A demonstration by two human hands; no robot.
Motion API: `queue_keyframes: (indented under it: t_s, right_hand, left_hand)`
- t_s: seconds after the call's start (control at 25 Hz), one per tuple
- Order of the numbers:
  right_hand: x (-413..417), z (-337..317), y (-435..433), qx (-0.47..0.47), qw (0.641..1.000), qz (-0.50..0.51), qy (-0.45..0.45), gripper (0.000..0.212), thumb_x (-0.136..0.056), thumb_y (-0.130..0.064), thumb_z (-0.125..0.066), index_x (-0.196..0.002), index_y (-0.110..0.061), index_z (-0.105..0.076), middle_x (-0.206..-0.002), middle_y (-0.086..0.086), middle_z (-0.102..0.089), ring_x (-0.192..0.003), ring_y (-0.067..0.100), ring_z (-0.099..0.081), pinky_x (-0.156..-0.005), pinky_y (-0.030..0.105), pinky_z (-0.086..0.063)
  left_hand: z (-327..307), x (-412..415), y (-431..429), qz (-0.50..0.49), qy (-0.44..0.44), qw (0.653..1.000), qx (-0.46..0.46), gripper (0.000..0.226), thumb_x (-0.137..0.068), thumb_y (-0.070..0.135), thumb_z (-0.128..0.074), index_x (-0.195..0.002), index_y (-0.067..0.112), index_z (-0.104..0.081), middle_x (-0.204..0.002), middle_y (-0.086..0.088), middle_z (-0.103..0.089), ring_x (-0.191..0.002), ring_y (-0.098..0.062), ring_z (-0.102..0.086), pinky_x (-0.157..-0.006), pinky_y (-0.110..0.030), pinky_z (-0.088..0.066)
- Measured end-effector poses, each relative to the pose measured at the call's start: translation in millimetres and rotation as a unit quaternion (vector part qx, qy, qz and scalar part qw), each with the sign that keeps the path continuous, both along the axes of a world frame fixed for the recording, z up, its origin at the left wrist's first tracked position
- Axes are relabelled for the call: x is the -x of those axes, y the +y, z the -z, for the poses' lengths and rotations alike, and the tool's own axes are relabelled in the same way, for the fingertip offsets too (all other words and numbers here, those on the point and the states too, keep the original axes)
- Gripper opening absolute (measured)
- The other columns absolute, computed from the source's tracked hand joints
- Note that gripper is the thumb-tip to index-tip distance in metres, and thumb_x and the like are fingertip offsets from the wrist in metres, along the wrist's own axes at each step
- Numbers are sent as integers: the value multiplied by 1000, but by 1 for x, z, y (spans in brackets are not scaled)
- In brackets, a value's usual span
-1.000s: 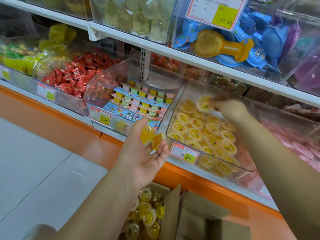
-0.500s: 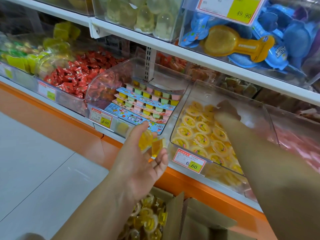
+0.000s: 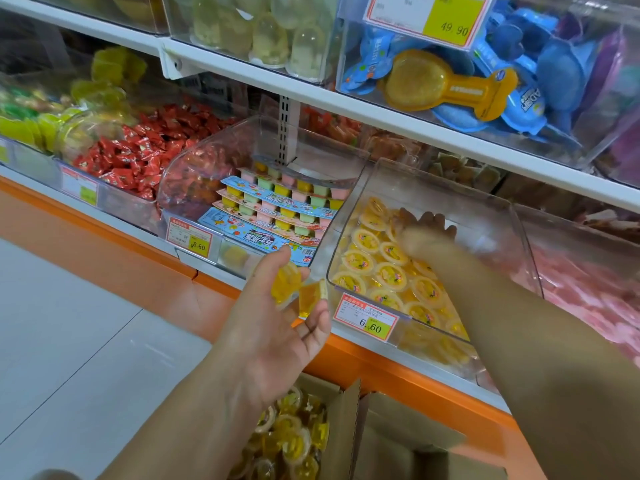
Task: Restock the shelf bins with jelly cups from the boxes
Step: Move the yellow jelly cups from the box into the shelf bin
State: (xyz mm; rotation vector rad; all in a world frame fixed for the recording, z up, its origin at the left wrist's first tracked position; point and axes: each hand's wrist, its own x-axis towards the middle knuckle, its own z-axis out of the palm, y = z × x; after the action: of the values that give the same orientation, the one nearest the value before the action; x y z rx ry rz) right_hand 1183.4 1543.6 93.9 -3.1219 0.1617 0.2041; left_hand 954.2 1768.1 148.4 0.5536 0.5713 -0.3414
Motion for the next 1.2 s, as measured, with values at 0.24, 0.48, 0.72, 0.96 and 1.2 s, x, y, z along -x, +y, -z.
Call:
queue_keyframes:
  t_s: [0.24, 0.48, 0.72, 0.96, 1.2]
  right_hand:
    - [7, -28, 2, -105, 992, 37, -58, 43, -99, -33, -25, -131, -20, -50, -133, 16, -50, -126, 34, -37, -100, 41, -34]
    - [98, -76, 14, -463, 874, -148, -3, 15, -92, -18, -62, -101, -27, -70, -104, 1, -71, -88, 10, -63, -71, 19, -48]
    - [158, -84, 34, -517, 792, -259, 194, 34, -76, -20, -70, -110, -24, -67, -109, 3, -70, -90, 15, -62, -86, 34, -53]
    - [120, -86, 10, -540, 835, -100, 36, 7, -79, -16, -71, -84, -15, -66, -69, -6, -68, -60, 3, -60, -57, 22, -47]
    - [29, -79, -26, -241, 946, 175, -126, 77, -76, -40, -79, -135, -3, -48, -135, 18, -54, -119, 30, -55, -95, 35, -45]
  left_hand:
    - [-6, 0, 0, 8, -5, 1000, 3, 36, -77, 49, -75, -88, 15, -69, -81, -7, -64, -63, -17, -58, -59, -25, -54]
    - [-13, 5, 1, 32, -35, 999, 22, 39, -78, 50, -74, -94, 16, -69, -84, -9, -64, -61, -17, -58, -59, -25, -55]
    - [-12, 7, -9, 71, -50, 995, 54, 42, -74, 49, -76, -97, 15, -68, -93, -7, -62, -59, -12, -57, -56, -22, -53]
    - [-13, 4, -6, 48, -51, 997, 20, 56, -72, 48, -78, -116, 13, -71, -101, -13, -68, -65, -16, -67, -52, -23, -57]
    - [-10, 1, -4, 41, -96, 992, -67, 31, -75, 26, -77, -100, 14, -63, -82, -9, -66, -64, -11, -65, -50, -16, -54]
